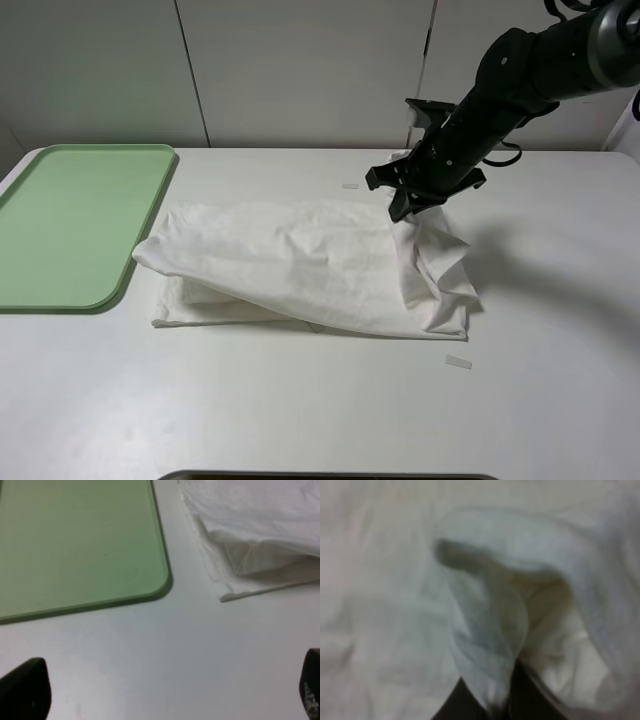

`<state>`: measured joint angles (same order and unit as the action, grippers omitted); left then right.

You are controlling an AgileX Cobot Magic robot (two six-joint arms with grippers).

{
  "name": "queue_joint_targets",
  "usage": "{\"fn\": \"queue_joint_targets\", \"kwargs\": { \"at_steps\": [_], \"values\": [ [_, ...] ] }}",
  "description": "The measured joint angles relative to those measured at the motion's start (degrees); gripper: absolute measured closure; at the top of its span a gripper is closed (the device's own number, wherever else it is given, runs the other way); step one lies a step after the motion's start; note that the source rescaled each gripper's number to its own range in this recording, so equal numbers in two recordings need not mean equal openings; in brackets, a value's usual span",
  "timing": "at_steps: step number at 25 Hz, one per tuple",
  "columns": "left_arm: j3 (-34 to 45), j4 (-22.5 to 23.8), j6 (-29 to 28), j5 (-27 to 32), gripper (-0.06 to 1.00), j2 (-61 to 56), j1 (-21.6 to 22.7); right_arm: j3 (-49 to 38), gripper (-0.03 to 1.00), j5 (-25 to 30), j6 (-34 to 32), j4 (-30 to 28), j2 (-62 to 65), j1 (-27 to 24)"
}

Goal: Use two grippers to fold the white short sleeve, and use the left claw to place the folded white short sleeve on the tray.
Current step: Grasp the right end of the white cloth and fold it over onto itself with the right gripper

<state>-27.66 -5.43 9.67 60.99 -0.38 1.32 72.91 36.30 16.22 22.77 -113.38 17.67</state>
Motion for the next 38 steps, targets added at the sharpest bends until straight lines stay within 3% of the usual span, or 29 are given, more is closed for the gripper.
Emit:
{"fn": "queue_joint_targets", "kwargs": {
  "at_steps": [7,9,10,11,12,14,15,16,20,24,29,31,32,34,38],
  "values": [
    [0.00,0.00,0.00,0.00,-0.06,0.00,0.00,0.00,0.92,-0.43,0.00,0.24,-0.43,0.47],
    [0.00,0.00,0.00,0.05,-0.06,0.00,0.00,0.00,0.78,-0.43,0.00,0.31,-0.82,0.47],
    [0.00,0.00,0.00,0.05,-0.06,0.00,0.00,0.00,0.63,0.03,0.00,0.59,-0.88,0.47],
    [0.00,0.00,0.00,0.12,-0.06,0.00,0.00,0.00,0.28,0.97,0.06,1.73,-0.88,0.47],
    [0.00,0.00,0.00,0.12,-0.06,0.00,0.00,0.00,0.12,2.07,0.82,3.07,-0.88,0.47],
    [0.00,0.00,0.00,0.12,-0.06,0.00,0.00,0.00,0.02,3.13,3.34,6.48,-0.88,0.47],
    [0.00,0.00,0.00,0.12,-0.06,0.00,0.00,0.00,-0.01,4.30,8.05,10.86,-0.88,0.52],
    [0.00,0.00,0.00,0.12,-0.06,0.00,0.00,0.00,-0.02,5.66,14.49,15.74,-0.88,0.75],
    [0.00,0.00,0.00,0.12,-0.06,0.00,0.00,0.00,-0.02,10.79,32.30,25.45,-0.88,2.15],
    [0.00,0.00,0.00,0.12,-0.06,0.00,0.00,0.00,-0.02,12.11,38.04,25.57,-0.88,2.67],
    [0.00,0.00,0.00,0.12,-0.06,0.00,0.00,0.38,-0.02,11.42,32.93,19.49,0.05,2.67],
    [0.00,0.00,0.00,0.12,-0.06,0.00,0.00,1.43,-0.02,11.56,28.22,15.45,1.43,2.67],
    [0.00,0.00,0.00,0.12,-0.06,0.00,0.00,2.89,-0.02,11.92,22.72,10.68,3.10,2.67],
    [0.00,0.00,0.00,0.12,-0.06,0.00,0.00,3.44,-0.02,12.10,20.21,8.77,4.01,2.67],
    [0.00,0.00,0.00,0.12,-0.06,0.00,0.00,6.01,-0.02,13.13,10.65,-1.88,7.15,2.67]
  ]
}}
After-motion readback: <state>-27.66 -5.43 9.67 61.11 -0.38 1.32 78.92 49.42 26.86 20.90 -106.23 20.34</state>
